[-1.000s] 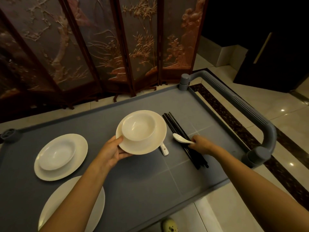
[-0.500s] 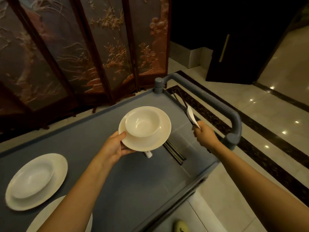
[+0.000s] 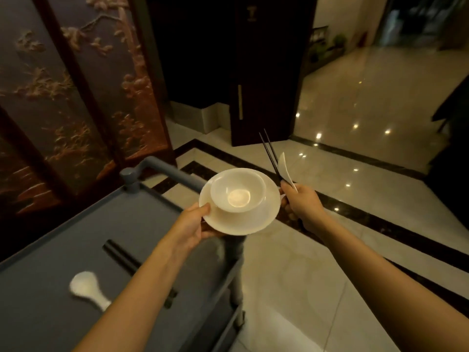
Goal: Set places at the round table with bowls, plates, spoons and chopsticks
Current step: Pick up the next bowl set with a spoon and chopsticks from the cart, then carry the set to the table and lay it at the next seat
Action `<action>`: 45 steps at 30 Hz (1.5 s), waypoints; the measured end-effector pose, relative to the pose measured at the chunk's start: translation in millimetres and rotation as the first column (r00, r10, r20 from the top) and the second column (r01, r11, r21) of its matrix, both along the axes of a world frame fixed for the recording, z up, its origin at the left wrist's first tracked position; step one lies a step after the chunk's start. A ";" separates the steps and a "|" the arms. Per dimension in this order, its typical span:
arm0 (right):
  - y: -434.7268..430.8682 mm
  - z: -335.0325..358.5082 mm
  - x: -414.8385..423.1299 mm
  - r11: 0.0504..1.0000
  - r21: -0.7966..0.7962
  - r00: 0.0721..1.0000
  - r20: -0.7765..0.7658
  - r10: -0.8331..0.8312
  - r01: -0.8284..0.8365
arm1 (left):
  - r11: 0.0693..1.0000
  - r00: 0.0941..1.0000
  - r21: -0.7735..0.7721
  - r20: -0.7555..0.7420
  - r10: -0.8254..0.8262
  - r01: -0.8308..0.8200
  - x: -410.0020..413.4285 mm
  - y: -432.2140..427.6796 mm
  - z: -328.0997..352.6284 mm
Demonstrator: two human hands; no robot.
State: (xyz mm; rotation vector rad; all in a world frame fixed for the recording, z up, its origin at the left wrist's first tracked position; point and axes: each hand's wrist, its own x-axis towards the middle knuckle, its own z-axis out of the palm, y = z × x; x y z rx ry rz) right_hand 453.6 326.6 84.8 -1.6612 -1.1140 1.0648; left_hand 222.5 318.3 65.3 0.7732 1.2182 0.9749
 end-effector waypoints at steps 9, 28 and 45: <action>16.5 8.7 187.2 0.985 0.056 0.983 0.083 -0.167 0.162 | 0.977 0.977 -0.010 0.015 -0.212 0.212 197.2 70.2 13.5; 43.7 -1.9 520.1 0.687 0.058 0.666 0.198 -0.719 0.724 | 0.628 0.627 -0.046 -0.030 -0.778 0.777 604.6 218.8 20.0; -29.8 -10.3 811.6 0.126 0.073 0.100 0.293 -0.951 0.989 | 0.137 0.135 -0.083 -0.024 -0.991 0.987 1017.1 190.3 1.1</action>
